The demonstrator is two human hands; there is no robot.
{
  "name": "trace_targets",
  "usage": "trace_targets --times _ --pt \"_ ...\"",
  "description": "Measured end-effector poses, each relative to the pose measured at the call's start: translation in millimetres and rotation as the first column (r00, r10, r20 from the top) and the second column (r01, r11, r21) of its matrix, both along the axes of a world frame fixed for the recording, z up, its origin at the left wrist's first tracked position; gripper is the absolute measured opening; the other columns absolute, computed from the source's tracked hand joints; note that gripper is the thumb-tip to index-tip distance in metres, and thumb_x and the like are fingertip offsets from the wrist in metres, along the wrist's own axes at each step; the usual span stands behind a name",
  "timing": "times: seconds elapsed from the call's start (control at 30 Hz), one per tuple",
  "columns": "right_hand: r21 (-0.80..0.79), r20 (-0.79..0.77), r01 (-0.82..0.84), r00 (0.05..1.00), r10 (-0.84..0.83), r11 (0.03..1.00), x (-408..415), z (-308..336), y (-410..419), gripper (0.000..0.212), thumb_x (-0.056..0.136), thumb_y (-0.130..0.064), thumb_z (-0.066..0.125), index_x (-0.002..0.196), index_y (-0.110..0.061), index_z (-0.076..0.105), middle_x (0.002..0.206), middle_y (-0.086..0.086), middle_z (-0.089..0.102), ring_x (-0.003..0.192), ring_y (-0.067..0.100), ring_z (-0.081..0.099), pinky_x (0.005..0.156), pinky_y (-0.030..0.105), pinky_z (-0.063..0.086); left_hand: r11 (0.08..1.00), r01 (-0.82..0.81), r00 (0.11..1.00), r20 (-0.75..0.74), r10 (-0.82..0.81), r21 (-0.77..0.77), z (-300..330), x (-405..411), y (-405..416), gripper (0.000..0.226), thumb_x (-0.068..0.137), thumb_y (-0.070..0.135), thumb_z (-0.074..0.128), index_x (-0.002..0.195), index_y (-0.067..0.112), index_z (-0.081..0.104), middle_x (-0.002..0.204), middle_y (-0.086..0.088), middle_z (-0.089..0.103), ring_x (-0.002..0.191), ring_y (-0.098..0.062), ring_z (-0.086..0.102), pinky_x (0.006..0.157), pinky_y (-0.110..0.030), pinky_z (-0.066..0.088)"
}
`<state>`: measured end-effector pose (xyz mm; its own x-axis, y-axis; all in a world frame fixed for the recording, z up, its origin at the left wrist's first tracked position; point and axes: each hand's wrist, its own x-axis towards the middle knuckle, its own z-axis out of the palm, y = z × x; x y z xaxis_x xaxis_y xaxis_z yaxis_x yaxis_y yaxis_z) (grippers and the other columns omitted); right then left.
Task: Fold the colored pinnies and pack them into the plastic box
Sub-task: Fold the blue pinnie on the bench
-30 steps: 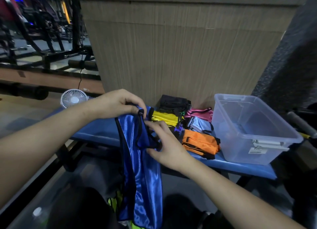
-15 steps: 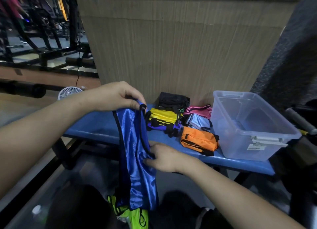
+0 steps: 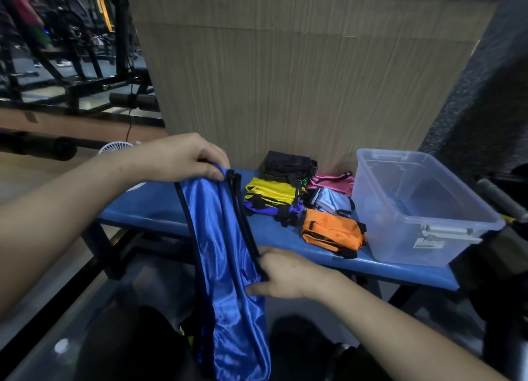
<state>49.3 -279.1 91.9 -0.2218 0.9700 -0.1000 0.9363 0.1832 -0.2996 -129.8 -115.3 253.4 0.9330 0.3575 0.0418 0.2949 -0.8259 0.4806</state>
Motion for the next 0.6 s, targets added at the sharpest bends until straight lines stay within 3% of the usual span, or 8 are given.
trace_targets --times 0.07,0.13,0.23,0.33,0.47,0.53,0.6 --pt "-0.019 -0.086 -0.007 0.996 0.006 1.000 3 1 -3 0.047 0.092 -0.045 0.066 0.124 -0.011 0.065 0.135 0.000 0.053 0.116 0.022 0.055 0.096 0.030 0.044 1.000 0.003 1.000 0.021 -0.003 -0.002 0 -1 3 0.017 0.091 0.006 0.068 0.090 0.021 0.076 0.098 0.012 0.072 0.094 -0.009 0.067 0.091 -0.026 0.049" --pt "0.019 -0.027 -0.009 1.000 0.009 1.000 5 2 -5 0.049 0.092 -0.050 0.064 0.118 -0.009 0.068 0.131 0.000 0.055 0.112 0.024 0.056 0.093 0.033 0.046 1.000 -0.007 1.000 0.010 0.007 0.019 -1 -2 5 0.015 0.091 0.008 0.069 0.091 0.021 0.076 0.098 0.014 0.072 0.095 -0.008 0.067 0.093 -0.028 0.048" --pt "0.377 0.189 -0.084 0.982 0.012 0.922 11 -3 -8 0.049 0.086 -0.054 0.065 0.091 -0.006 0.075 0.109 0.007 0.063 0.097 0.028 0.060 0.082 0.039 0.050 0.994 -0.027 1.000 0.000 0.027 0.108 -3 -3 9 0.014 0.091 0.011 0.069 0.090 0.024 0.075 0.098 0.018 0.069 0.096 -0.005 0.065 0.095 -0.035 0.048" --pt "0.655 0.113 -0.045 0.993 -0.039 0.754 17 -7 -11 0.030 0.081 -0.040 0.073 0.077 -0.011 0.069 0.094 0.005 0.056 0.083 0.025 0.054 0.068 0.036 0.043 0.989 -0.066 0.997 0.039 0.061 0.135 -1 -6 13 0.015 0.091 0.013 0.070 0.089 0.027 0.074 0.098 0.019 0.068 0.096 -0.006 0.065 0.095 -0.043 0.049" --pt "0.773 -0.061 0.075 0.997 -0.045 0.630 19 -4 -17 0.019 0.074 -0.015 0.076 0.075 -0.008 0.058 0.107 0.011 0.058 0.095 0.031 0.055 0.076 0.045 0.043 0.989 -0.086 0.992 0.106 0.073 0.122 2 -8 13 0.017 0.091 0.013 0.070 0.088 0.030 0.073 0.100 0.018 0.069 0.097 -0.007 0.066 0.096 -0.043 0.049" --pt "0.811 -0.024 0.006 0.999 0.024 0.586 18 -1 -22 0.024 0.073 -0.006 0.073 0.080 -0.012 0.050 0.121 0.012 0.056 0.101 0.034 0.055 0.079 0.046 0.043 0.989 -0.092 0.989 0.129 0.078 0.112 2 -8 13 0.016 0.090 0.012 0.070 0.091 0.027 0.075 0.100 0.017 0.070 0.097 -0.007 0.066 0.097 -0.042 0.049" --pt "0.817 0.075 -0.134 0.989 0.126 0.561 16 3 -25 0.032 0.073 -0.002 0.069 0.085 -0.015 0.042 0.134 0.009 0.049 0.093 0.032 0.053 0.074 0.043 0.043 0.990 -0.093 0.988 0.136 0.078 0.110 2 -8 13 0.016 0.090 0.011 0.070 0.092 0.026 0.076 0.101 0.017 0.070 0.098 -0.006 0.066 0.097 -0.040 0.049"
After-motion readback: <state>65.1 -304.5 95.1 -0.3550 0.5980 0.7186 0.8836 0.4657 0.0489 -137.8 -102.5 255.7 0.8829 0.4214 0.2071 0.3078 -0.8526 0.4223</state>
